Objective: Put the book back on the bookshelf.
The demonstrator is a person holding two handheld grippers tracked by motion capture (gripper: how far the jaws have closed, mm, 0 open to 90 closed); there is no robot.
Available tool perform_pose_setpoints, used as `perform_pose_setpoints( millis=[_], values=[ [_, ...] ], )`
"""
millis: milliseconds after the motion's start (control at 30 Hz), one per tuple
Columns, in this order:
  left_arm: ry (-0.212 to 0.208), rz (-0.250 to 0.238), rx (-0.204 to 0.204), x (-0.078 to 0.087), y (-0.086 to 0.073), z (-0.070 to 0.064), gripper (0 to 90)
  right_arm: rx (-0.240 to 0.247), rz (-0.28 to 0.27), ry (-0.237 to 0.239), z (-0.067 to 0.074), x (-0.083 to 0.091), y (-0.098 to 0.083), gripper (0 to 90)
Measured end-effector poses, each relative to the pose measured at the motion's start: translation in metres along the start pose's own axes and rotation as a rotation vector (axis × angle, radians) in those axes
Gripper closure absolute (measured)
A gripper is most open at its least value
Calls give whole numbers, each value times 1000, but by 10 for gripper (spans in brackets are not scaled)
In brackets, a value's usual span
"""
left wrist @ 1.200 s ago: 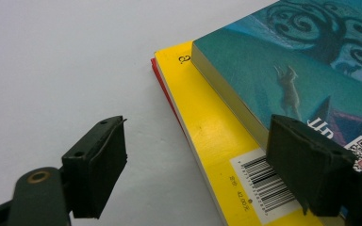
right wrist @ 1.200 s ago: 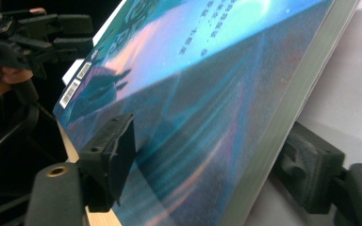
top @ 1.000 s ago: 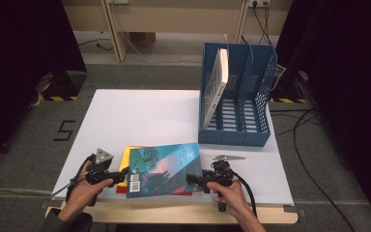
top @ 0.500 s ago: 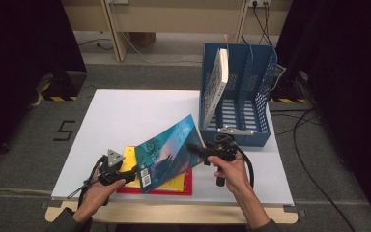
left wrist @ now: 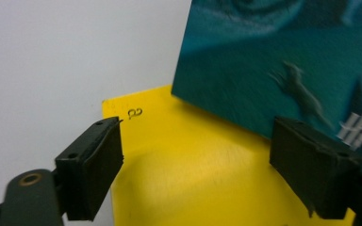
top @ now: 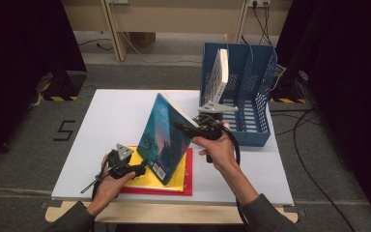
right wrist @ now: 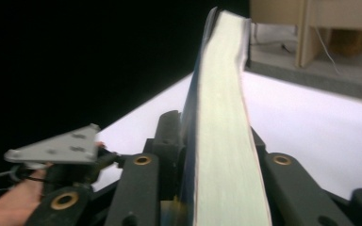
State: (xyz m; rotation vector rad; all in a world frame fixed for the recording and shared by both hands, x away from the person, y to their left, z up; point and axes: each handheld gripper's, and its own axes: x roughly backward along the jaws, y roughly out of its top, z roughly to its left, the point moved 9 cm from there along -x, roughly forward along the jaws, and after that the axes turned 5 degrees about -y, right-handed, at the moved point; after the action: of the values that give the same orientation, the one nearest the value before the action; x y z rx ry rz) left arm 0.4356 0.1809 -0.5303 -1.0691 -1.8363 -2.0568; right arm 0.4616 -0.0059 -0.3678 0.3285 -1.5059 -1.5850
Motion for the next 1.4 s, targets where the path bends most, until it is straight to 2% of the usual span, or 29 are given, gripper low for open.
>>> perform_pose_setpoints(
  millis=[33, 67, 200, 267, 367, 433, 533, 567, 667, 767, 833, 900, 967, 1167, 1200, 1233, 1300, 1333, 1367, 1400],
  values=[
    [0, 0, 6, -1, 1, 1, 156, 45, -5, 13, 10, -3, 10, 722],
    [7, -3, 8, 0, 1, 3, 161, 67, -13, 21, 17, -6, 15, 736],
    [5, -20, 47, 4, 0, 13, 161, 121, -27, 51, 37, -11, 20, 740],
    [8, -23, 55, 7, -2, 19, 160, 130, -35, 50, 40, -10, 18, 739],
    [4, -19, 63, 10, -4, 26, 159, 82, -63, 68, 39, -8, 15, 731],
    [6, -22, 80, 13, -5, 31, 159, 71, -68, 75, 39, -8, 13, 727],
    [22, -27, 84, 16, -5, 41, 156, 52, -79, 85, 40, -9, 10, 719],
    [27, -29, 91, 16, -5, 45, 157, 28, -83, 99, 40, -11, 9, 707],
    [29, -27, 121, 17, -8, 55, 156, 22, -75, 100, 40, -13, 5, 707],
    [33, -22, 141, 19, -12, 63, 156, -1, -89, 102, 37, -15, 4, 710],
    [31, -17, 149, 19, -14, 65, 156, 1, -90, 98, 33, -18, 3, 710],
    [26, -14, 159, 19, -15, 68, 155, -28, -92, 105, 27, -21, 2, 713],
    [32, -16, 163, 19, -14, 70, 155, -38, -92, 117, 24, -22, 3, 714],
    [33, -11, 166, 18, -16, 74, 155, -59, -92, 120, 20, -23, 5, 731],
    [32, -8, 169, 18, -17, 75, 155, -101, -93, 130, 17, -23, 6, 731],
    [35, -6, 173, 19, -17, 76, 155, -101, -93, 130, 17, -23, 6, 731],
    [30, -11, 184, 19, -17, 78, 155, -134, -95, 138, 11, -24, 7, 731],
    [30, -15, 189, 20, -17, 79, 155, -166, -95, 144, 7, -25, 9, 731],
    [31, -15, 194, 20, -17, 80, 155, -166, -95, 144, 7, -25, 9, 731],
    [31, -15, 198, 20, -17, 81, 155, -201, -93, 143, 1, -26, 11, 730]
  ],
)
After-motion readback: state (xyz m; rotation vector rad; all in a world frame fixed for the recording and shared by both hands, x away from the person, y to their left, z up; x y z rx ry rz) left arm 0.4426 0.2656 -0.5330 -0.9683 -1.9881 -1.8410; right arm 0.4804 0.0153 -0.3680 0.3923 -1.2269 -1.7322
